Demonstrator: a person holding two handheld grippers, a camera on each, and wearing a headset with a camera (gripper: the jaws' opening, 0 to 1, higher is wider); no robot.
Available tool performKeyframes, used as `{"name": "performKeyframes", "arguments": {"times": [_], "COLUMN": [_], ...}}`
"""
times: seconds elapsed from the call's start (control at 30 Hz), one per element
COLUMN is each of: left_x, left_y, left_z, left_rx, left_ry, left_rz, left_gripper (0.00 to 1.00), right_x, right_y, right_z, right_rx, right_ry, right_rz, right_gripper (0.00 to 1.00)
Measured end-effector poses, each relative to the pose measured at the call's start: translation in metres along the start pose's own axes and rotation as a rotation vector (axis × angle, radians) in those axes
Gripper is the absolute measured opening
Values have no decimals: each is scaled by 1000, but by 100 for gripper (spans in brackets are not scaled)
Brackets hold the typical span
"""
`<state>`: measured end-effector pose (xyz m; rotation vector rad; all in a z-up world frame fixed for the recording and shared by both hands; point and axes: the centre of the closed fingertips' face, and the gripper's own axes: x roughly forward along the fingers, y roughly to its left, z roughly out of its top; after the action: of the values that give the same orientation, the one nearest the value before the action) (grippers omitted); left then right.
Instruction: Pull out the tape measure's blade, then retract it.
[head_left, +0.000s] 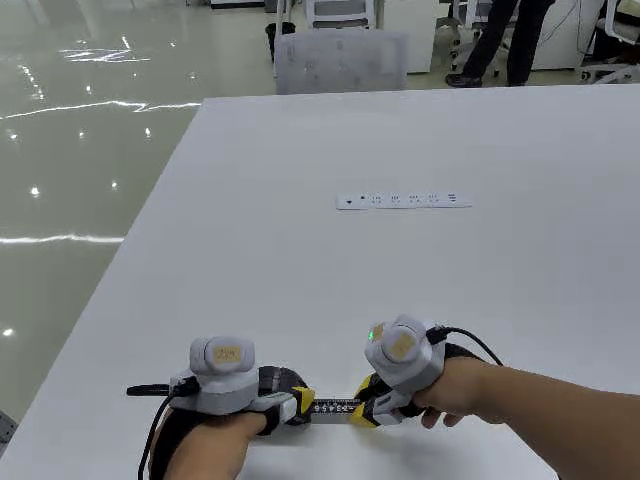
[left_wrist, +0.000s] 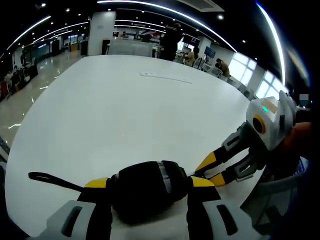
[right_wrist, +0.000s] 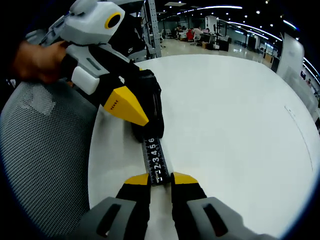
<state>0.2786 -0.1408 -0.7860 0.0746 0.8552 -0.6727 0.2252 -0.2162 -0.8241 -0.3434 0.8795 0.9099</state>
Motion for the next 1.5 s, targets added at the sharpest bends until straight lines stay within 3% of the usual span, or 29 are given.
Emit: {"name": "performKeyframes", "arguments": {"times": [0.27, 0.37, 0.67, 1.5], "left_x": [0, 0, 0, 0], "left_y": [0, 1, 0, 1], "left_z": [0, 1, 0, 1], "left_rx": [-3, -8, -5, -9], "left_ry": [-1, -3, -1, -3], "left_rz": [0, 1, 2, 1], "left_gripper": [56, 56, 56, 56], "right_x": [4, 5, 8, 25], "right_y": [2, 1, 5, 10], "right_z": [9, 11, 16, 34], "right_rx": [3, 46, -13, -41], "right_ry": [-4, -14, -11, -9], "right_rz": [3, -3, 15, 20], "right_gripper": [14, 14, 14, 14]}}
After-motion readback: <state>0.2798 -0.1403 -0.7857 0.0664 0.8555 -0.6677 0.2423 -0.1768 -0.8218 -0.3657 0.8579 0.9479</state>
